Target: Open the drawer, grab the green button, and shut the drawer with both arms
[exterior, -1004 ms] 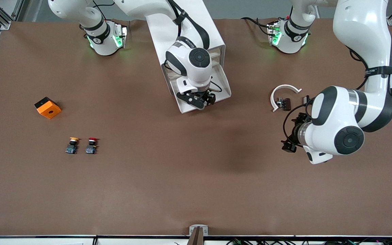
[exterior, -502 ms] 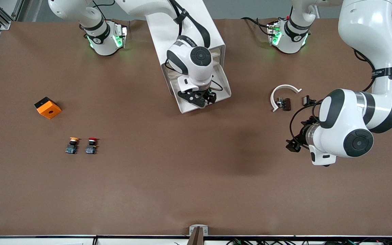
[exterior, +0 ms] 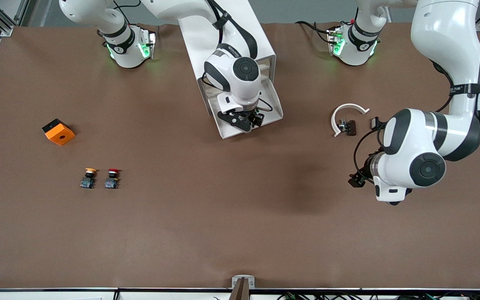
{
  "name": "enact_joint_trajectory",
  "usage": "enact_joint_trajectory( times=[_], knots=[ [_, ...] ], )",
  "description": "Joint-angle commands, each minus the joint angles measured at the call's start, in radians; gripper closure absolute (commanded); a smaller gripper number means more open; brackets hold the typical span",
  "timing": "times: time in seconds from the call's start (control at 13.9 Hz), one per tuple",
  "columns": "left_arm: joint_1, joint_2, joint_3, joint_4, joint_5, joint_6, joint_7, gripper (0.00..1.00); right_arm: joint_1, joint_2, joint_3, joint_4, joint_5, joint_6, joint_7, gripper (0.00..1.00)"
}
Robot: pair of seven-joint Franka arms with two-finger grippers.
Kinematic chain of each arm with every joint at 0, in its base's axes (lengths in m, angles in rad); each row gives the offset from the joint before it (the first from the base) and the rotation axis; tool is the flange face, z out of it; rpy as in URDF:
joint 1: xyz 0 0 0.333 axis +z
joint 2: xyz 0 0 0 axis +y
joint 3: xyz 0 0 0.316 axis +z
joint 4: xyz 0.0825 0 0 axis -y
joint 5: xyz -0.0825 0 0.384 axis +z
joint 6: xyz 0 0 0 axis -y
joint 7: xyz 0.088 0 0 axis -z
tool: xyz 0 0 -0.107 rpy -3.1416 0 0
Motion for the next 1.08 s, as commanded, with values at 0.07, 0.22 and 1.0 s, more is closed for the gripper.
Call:
enact_joint_trajectory(
  times=[0.07, 0.22, 1.0],
  knots=[
    [0.005, -0.108, -0.008, -0.173, 0.023, 0.106, 0.102, 0.0, 0.014, -0.013, -0.008, -0.016, -0.015, 0.004, 0.024, 0.66],
    [-0.001, -0.152, -0.014, -0.265, 0.023, 0.182, 0.136, 0.0, 0.014, -0.014, -0.008, -0.014, -0.015, -0.001, 0.027, 1.0],
    [-0.004, -0.174, -0.166, -0.466, 0.023, 0.426, 0.162, 0.0, -0.162, -0.1, -0.007, 0.207, 0.054, -0.341, -0.178, 1.0]
  ],
)
